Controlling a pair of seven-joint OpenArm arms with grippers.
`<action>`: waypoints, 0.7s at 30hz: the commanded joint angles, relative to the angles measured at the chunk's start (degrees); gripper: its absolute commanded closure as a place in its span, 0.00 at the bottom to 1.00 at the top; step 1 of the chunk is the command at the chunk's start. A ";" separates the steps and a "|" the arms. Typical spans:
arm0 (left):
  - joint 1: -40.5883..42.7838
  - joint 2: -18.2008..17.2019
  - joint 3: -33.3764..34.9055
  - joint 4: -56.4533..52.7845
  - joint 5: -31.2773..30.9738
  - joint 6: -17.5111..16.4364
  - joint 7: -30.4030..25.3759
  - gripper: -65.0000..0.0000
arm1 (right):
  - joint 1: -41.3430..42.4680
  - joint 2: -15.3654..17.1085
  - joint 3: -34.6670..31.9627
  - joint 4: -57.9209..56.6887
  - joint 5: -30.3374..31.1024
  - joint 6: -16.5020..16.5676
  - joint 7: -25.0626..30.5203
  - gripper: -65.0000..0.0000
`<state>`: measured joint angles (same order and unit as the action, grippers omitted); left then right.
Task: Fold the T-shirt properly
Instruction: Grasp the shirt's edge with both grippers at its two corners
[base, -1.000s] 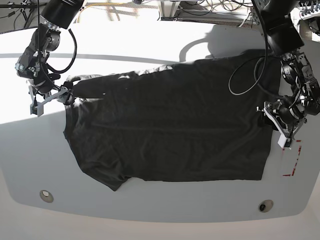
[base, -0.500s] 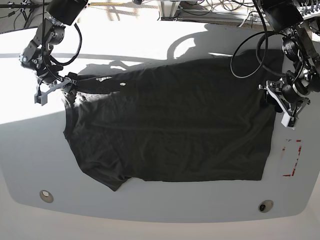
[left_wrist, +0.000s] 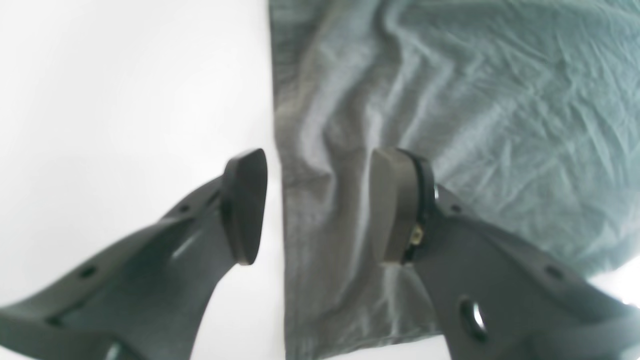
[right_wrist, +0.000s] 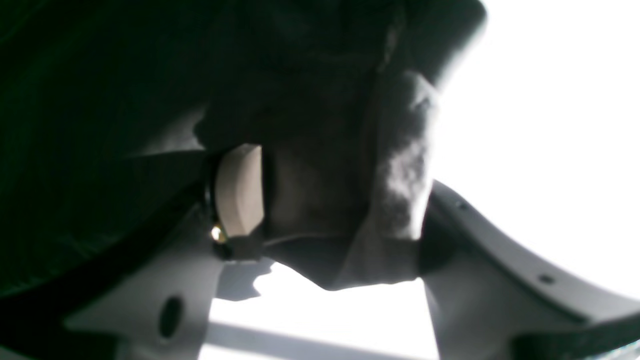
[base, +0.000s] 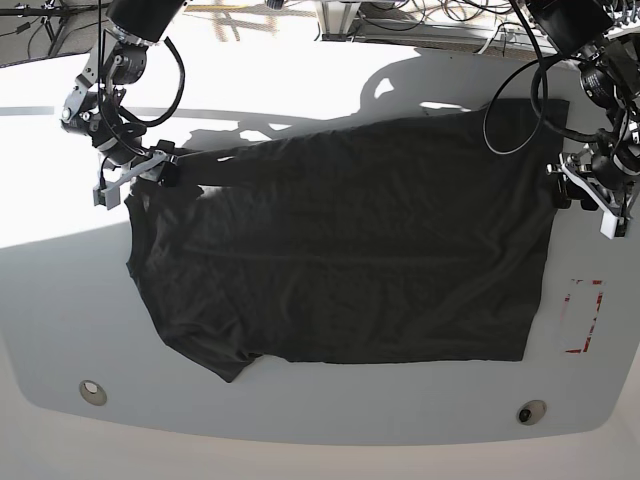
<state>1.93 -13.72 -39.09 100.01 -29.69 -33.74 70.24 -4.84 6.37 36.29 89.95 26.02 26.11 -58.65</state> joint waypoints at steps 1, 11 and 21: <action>-0.57 -0.66 -2.36 -1.94 -2.18 -0.15 -0.92 0.52 | -0.04 0.97 0.32 0.64 0.05 0.22 -0.20 0.74; 1.19 -3.21 -5.61 -17.24 -12.02 -0.15 -0.92 0.52 | 0.05 1.41 0.15 0.64 -0.04 0.31 -0.20 0.97; 4.70 -3.12 -0.69 -16.80 -14.40 0.20 -1.01 0.52 | -0.39 1.41 0.15 0.99 -0.04 0.31 -0.29 0.97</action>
<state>6.04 -15.55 -39.24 81.14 -43.29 -33.52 70.02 -5.61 6.96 36.27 89.86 25.76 26.17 -59.20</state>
